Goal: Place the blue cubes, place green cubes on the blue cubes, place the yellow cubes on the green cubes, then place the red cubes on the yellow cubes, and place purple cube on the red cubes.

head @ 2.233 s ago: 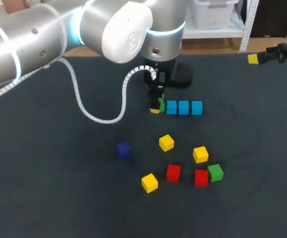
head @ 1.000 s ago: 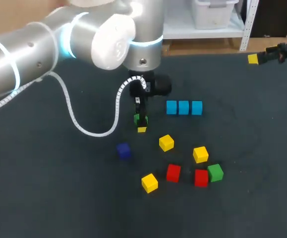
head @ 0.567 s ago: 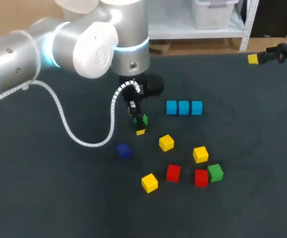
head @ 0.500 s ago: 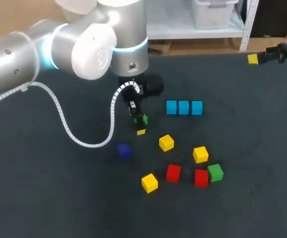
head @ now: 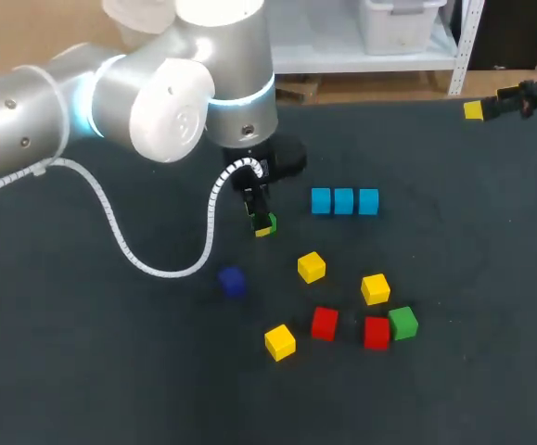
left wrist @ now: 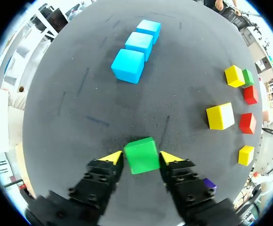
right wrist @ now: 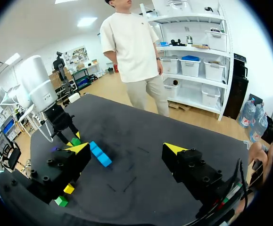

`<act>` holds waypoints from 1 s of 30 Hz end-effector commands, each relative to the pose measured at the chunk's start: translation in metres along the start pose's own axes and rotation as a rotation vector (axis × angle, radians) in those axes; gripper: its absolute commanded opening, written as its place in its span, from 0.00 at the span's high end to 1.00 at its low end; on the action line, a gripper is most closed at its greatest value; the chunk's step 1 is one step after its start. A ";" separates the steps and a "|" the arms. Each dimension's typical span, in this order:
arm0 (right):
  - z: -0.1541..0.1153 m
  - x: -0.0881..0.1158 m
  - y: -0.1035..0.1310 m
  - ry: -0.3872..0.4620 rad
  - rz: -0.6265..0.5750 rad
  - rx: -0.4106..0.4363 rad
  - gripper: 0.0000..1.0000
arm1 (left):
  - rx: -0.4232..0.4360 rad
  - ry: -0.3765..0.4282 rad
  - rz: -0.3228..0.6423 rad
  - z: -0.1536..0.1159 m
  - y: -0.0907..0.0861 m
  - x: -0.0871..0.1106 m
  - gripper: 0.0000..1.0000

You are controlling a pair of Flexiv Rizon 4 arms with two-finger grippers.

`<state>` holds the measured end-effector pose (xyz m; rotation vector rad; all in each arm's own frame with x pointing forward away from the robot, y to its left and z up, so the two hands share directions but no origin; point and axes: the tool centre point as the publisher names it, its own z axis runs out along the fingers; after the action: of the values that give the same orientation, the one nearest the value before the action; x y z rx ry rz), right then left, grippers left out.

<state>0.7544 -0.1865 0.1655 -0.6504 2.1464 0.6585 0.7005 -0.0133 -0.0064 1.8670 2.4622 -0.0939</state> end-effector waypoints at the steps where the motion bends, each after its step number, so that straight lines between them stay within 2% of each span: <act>1: 0.000 0.000 -0.001 -0.003 -0.001 -0.003 0.00 | 0.001 -0.012 0.015 0.000 0.000 0.000 1.00; 7: 0.000 0.000 -0.001 -0.003 -0.001 -0.003 0.00 | -0.010 -0.009 0.079 -0.007 -0.001 -0.004 1.00; 14: 0.000 0.000 -0.001 -0.003 -0.001 -0.003 0.00 | -0.052 0.008 0.208 -0.039 0.005 -0.014 1.00; 18: 0.000 0.000 -0.001 -0.003 -0.001 -0.003 0.00 | -0.039 0.019 0.304 -0.052 0.012 -0.030 1.00; 21: 0.000 0.000 -0.001 -0.003 -0.001 -0.003 0.00 | -0.009 -0.004 0.348 -0.054 0.018 -0.044 1.00; 30: 0.000 0.000 -0.001 -0.003 -0.001 -0.003 0.00 | 0.009 0.008 0.377 -0.046 0.038 -0.083 1.00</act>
<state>0.7544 -0.1865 0.1655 -0.6505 2.1463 0.6585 0.7376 -0.0636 0.0485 2.2357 2.0299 -0.0457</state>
